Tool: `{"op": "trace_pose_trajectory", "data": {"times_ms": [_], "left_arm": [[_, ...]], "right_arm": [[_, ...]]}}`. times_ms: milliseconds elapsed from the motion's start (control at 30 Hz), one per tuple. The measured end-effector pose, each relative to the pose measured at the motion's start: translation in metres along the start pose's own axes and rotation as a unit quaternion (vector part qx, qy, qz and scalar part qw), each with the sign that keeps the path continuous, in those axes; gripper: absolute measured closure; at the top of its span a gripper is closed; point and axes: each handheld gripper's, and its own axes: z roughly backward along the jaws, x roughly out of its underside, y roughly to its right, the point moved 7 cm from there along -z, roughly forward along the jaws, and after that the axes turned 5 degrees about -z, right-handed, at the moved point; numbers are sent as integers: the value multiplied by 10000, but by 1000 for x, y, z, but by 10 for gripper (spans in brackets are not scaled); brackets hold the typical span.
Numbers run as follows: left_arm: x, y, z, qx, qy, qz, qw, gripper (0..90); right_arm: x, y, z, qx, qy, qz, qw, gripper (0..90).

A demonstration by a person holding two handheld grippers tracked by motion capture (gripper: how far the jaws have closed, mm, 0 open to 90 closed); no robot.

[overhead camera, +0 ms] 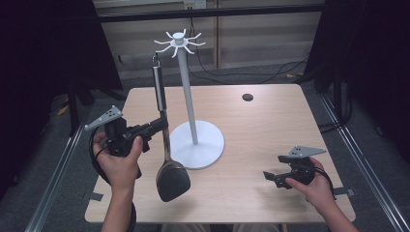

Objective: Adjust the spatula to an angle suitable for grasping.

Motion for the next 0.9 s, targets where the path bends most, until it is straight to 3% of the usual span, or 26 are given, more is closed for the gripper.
{"op": "trace_pose_trajectory", "data": {"times_ms": [900], "left_arm": [[-2,23,-6,369,41,-280,9989,888]], "right_arm": [[-2,2,1,31,35,6,10000,110]]}}
